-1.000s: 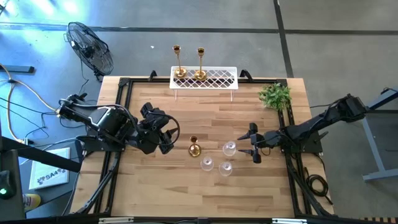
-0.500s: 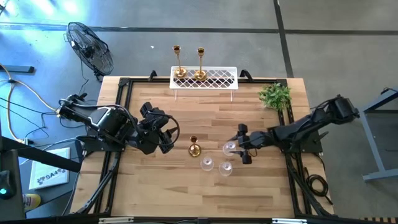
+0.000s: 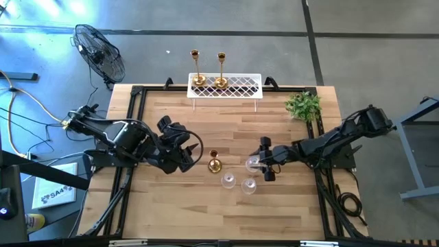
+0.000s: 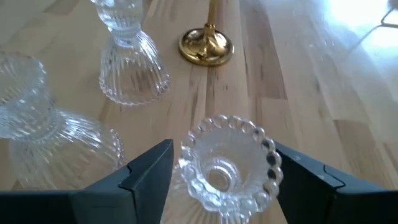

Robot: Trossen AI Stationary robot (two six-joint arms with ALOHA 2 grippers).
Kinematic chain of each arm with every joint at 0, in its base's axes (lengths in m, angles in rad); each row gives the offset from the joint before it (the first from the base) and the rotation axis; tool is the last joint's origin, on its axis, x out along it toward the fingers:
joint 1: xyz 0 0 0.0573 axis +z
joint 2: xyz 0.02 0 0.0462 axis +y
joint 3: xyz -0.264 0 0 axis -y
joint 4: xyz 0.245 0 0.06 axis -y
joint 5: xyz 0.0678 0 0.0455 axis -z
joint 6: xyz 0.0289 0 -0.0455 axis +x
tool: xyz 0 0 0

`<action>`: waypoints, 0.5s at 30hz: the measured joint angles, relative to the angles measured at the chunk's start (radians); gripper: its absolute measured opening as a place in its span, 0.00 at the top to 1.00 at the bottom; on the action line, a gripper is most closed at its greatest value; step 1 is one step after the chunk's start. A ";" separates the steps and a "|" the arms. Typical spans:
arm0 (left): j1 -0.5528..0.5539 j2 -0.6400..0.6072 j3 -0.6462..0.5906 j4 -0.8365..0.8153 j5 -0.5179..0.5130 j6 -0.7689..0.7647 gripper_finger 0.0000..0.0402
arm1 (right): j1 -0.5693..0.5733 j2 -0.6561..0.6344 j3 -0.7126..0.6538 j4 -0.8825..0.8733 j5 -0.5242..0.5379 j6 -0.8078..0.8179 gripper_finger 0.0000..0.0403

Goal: Pick & Place candle stick holders
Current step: Put the top glass candle holder on the shelf

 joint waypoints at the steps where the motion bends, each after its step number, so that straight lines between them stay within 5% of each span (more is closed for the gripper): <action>1: 0.000 0.001 0.000 0.000 0.005 0.000 0.44 | 0.000 0.000 0.000 -0.007 0.000 0.000 0.41; 15: 0.000 0.003 0.000 0.001 0.024 0.081 0.44 | 0.000 0.000 -0.001 -0.011 0.013 -0.055 0.70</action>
